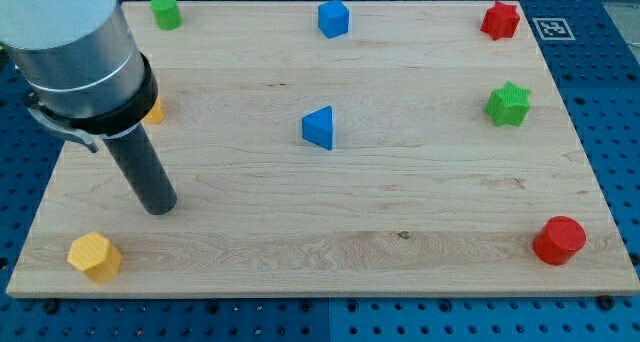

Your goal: Move the yellow heart a bit left

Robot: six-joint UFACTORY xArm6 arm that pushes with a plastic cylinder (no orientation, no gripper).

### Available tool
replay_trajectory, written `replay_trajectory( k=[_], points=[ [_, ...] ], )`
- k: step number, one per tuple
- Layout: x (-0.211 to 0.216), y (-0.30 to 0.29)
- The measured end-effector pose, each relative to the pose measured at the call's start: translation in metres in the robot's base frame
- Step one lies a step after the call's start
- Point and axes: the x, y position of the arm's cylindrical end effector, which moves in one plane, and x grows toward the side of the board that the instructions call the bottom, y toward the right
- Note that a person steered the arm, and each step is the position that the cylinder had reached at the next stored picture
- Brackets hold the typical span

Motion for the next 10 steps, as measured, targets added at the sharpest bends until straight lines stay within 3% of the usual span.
replay_trajectory(
  k=[1,3,6,7,10],
  points=[
    [-0.009,0.035],
    [-0.101,0.035],
    [-0.12,0.035],
    [-0.149,0.031],
    [-0.161,-0.025]
  ],
)
